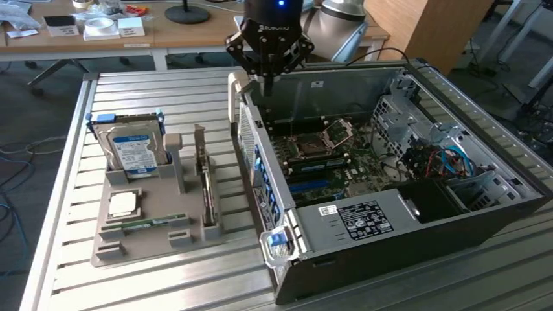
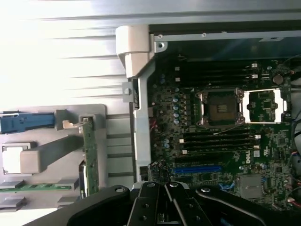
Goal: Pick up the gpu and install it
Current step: 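Reach for the gpu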
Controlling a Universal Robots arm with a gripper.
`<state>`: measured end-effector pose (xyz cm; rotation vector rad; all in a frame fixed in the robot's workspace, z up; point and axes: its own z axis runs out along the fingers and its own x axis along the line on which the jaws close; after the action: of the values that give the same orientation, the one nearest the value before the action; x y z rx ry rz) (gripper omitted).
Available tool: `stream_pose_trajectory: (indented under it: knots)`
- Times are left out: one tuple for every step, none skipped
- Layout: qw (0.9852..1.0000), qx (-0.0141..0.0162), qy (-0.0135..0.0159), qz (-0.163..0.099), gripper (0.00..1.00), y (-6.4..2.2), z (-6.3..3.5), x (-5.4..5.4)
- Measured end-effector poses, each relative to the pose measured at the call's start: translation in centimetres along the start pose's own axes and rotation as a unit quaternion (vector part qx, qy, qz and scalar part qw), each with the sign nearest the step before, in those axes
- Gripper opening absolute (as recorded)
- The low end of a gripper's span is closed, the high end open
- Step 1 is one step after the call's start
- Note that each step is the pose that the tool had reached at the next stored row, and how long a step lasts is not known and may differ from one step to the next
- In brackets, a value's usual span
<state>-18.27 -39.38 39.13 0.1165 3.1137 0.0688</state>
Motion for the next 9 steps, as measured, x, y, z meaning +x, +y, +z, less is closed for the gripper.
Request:
stream_pose_trajectory:
  knots:
    - [1.0,0.0,0.0,0.0,0.11,-0.01,0.0,0.3]
    - [1.0,0.0,0.0,0.0,0.11,-0.01,0.01,0.7]
    - [1.0,0.0,0.0,0.0,0.11,-0.01,0.01,1.0]
    - [1.0,0.0,0.0,0.0,0.11,-0.01,0.01,1.4]
    - [1.0,0.0,0.0,0.0,0.11,-0.01,0.02,1.7]
    - [1.0,0.0,0.0,0.0,0.11,-0.02,0.02,2.0]
    - [1.0,0.0,0.0,0.0,0.11,-0.02,0.02,2.3]
    - [1.0,0.0,0.0,0.0,0.11,-0.02,0.02,2.7]
    - [1.0,0.0,0.0,0.0,0.11,-0.02,0.02,3.0]
